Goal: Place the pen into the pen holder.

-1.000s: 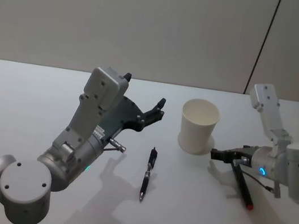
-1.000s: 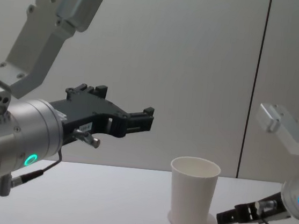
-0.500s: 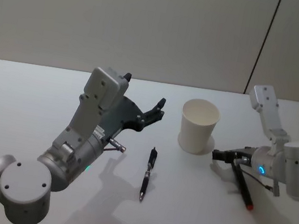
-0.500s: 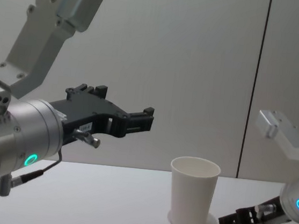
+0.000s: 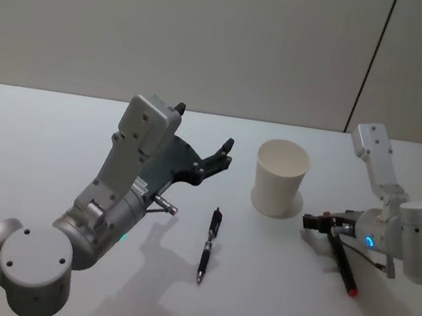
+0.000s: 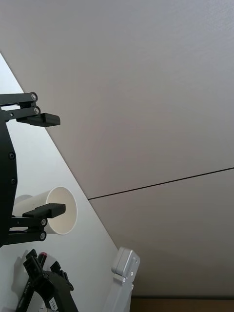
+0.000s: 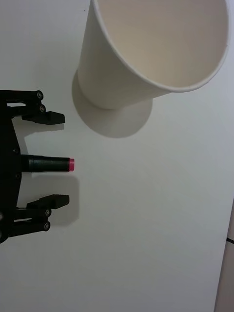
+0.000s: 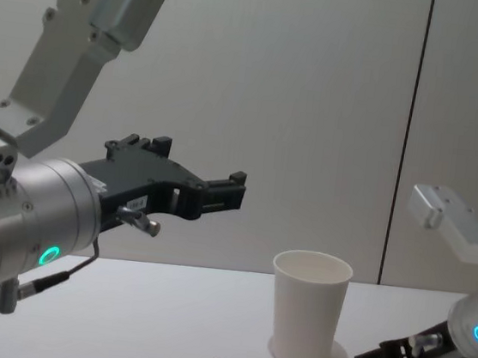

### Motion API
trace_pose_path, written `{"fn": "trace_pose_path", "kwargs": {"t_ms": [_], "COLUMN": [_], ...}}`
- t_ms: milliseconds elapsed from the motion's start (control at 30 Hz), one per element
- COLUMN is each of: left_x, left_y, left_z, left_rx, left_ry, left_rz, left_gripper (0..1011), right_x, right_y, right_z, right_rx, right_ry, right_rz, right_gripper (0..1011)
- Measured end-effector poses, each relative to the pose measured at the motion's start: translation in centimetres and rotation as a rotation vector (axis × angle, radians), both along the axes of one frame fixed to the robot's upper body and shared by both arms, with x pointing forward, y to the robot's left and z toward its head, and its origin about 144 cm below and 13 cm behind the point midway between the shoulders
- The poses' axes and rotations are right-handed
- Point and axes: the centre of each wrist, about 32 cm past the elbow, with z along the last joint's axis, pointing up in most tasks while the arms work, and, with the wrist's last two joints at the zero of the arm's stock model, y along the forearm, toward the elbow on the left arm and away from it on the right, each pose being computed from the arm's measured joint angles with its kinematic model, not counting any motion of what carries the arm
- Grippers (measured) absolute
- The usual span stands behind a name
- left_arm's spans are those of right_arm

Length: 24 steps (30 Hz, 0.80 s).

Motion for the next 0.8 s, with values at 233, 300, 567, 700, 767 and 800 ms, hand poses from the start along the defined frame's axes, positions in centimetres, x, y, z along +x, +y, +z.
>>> {"fn": "trace_pose_path", "kwargs": {"t_ms": [233, 300, 567, 700, 767, 800], "left_x": [0.00, 0.00, 0.00, 0.00, 0.00, 0.00], "left_y": [0.00, 0.00, 0.00, 0.00, 0.00, 0.00], "left_z": [0.00, 0.00, 0.00, 0.00, 0.00, 0.00], "left_rx": [0.000, 0.000, 0.000, 0.000, 0.000, 0.000], "left_ry": [0.000, 0.000, 0.000, 0.000, 0.000, 0.000], "left_rz": [0.000, 0.000, 0.000, 0.000, 0.000, 0.000], "left_gripper": [1000, 1000, 1000, 1000, 1000, 1000], "right_x": [-0.02, -0.05, -0.17, -0.21, -0.24, -0.24], "right_y": [-0.03, -0.02, 0.01, 0.01, 0.00, 0.00], "right_z": [-0.16, -0.22, -0.46, -0.56, -0.63, -0.64], "right_rx": [0.000, 0.001, 0.003, 0.006, 0.008, 0.008], "right_ry": [0.003, 0.005, 0.012, 0.017, 0.020, 0.020], "right_rz": [0.004, 0.005, 0.008, 0.009, 0.008, 0.008], "right_gripper": [746, 686, 419, 301, 219, 200]}}
